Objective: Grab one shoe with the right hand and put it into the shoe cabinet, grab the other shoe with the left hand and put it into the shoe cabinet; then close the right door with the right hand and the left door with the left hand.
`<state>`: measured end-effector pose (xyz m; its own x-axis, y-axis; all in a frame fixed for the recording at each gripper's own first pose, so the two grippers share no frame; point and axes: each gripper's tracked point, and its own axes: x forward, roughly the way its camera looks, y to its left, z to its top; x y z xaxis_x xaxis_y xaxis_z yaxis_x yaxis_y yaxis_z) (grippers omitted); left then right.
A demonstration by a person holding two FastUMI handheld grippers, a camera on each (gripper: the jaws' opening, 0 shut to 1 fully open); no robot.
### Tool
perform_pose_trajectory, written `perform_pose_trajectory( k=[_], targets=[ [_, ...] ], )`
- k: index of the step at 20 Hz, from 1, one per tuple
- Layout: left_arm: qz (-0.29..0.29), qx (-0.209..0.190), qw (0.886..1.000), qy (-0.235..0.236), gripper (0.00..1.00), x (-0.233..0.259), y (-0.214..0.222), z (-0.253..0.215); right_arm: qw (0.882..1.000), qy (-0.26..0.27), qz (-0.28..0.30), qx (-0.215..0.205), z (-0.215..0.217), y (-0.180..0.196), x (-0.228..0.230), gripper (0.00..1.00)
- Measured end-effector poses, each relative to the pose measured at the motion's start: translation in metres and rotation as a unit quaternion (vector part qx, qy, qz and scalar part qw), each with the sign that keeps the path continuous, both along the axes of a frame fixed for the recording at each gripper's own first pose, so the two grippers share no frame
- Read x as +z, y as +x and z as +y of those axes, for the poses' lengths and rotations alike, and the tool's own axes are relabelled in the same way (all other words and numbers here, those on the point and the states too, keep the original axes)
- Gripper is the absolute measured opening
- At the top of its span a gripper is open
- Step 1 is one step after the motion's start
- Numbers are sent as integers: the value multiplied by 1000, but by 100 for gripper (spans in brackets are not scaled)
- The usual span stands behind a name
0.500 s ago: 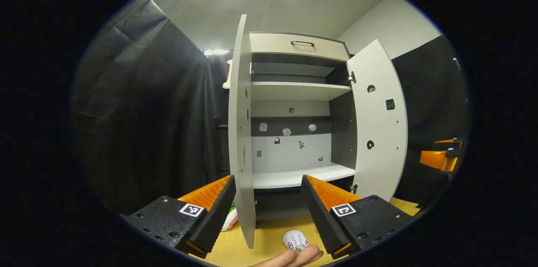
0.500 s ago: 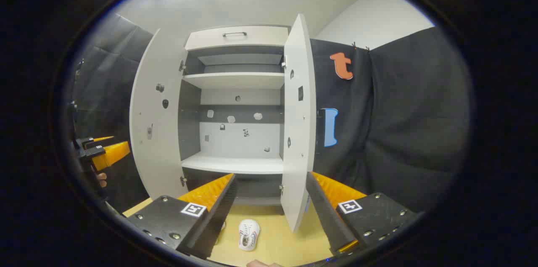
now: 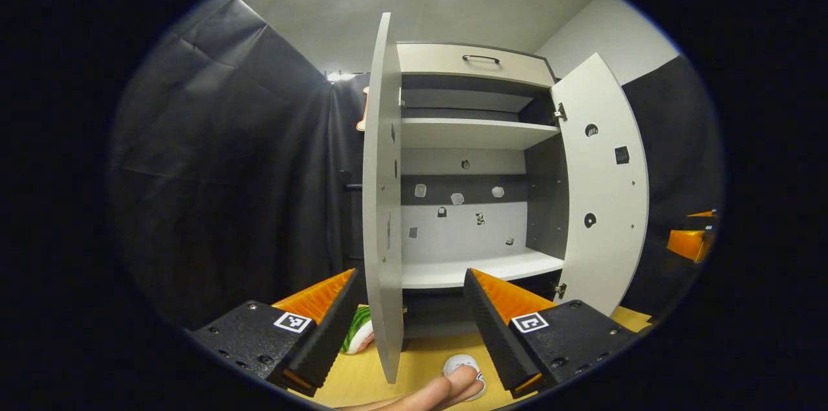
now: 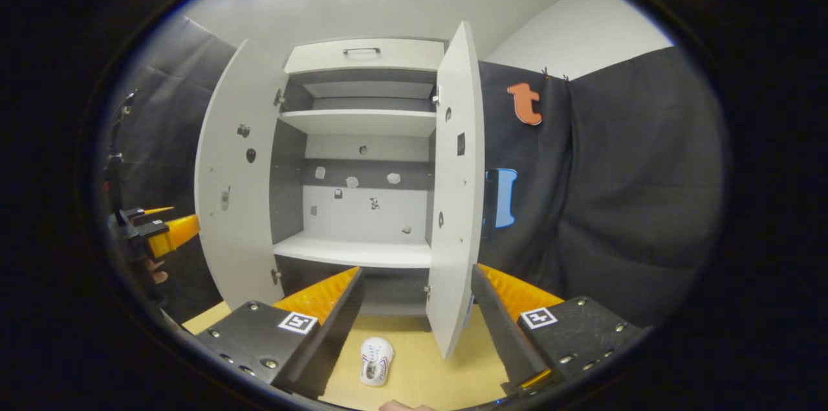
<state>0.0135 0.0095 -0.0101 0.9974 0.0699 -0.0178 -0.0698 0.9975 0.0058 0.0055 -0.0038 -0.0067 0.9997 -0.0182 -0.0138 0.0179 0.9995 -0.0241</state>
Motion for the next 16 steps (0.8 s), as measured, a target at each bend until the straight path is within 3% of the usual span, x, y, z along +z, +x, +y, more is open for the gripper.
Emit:
perform_pose_trajectory(
  k=[2, 7, 9, 11, 14, 16],
  targets=[
    [-4, 3, 1000, 4, 96, 1, 0, -1, 1000, 6, 7, 3, 1, 2, -5, 94],
    [-28, 9, 1000, 8, 96, 8, -5, 0, 1000, 12, 25, 13, 10, 9, -28, 94],
    [-31, 4, 999, 8, 96, 7, -9, -2, 999, 3, 34, 11, 14, 17, -44, 98],
    [-34, -3, 999, 5, 96, 3, -13, -4, 998, 12, 50, 19, 25, 26, -69, 94],
    [-36, -10, 999, -3, 96, -6, -19, -4, 994, 28, 95, 46, 45, 42, -125, 98],
    [-27, -16, 999, -5, 96, -19, -23, -3, 988, 40, 131, 68, 62, 50, -167, 94]
  ],
)
